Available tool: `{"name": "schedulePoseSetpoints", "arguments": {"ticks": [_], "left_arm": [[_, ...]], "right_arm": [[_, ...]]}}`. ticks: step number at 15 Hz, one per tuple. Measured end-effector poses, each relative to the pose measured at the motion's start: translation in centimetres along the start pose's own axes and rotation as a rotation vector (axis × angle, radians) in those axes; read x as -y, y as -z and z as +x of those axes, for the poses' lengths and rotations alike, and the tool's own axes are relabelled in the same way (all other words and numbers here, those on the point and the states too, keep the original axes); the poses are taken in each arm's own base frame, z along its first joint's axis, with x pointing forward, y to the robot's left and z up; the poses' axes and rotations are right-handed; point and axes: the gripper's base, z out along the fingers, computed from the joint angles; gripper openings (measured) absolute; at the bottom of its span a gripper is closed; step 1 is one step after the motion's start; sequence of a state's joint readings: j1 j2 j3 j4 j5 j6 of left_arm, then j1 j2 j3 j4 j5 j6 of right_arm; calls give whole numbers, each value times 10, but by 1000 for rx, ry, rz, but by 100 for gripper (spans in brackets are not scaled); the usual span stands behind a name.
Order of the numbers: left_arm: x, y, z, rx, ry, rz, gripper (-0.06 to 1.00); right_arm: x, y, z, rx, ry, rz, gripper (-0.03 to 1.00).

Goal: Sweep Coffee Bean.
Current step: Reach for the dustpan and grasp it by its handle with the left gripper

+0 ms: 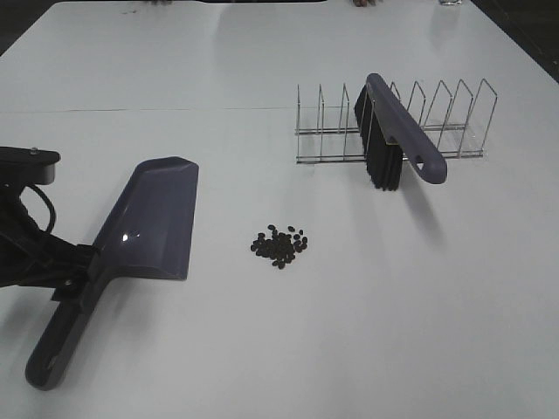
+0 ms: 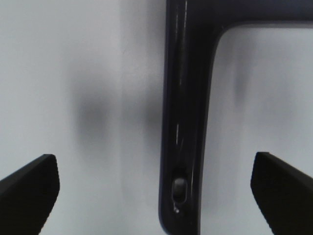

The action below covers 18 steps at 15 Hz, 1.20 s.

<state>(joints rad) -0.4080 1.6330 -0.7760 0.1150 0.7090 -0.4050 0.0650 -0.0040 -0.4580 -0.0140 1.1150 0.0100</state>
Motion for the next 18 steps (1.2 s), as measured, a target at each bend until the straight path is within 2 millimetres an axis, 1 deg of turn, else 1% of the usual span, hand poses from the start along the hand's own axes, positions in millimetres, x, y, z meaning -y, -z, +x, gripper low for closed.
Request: {"name": "schedulePoseSetpoints", "arguments": {"ticks": [2,3,6,12,15,16,18], "left_arm": [[3,-16,-6,-1,31,-6,99],[4,-19,-10,2,34,-7,99],[7,-18,-25,55,35,11,99],[11,-40,-39,5,-4,-12,99],[14,-49,-47,-12,-43,-17,93],[15,-56,-48,-39,-57,-23,87],[16,-59,-50,-49,-58,-21,83]], "right_arm": [[0,0,0,0,0,0,67],[0,0,0,0,0,0,67],[0,0,0,0,0,0,67],[0,0,0,0,0,0,67],[0,0,0,0,0,0,67],[0,0,0,0,0,0,67],[0,0,0,0,0,0,67]]}}
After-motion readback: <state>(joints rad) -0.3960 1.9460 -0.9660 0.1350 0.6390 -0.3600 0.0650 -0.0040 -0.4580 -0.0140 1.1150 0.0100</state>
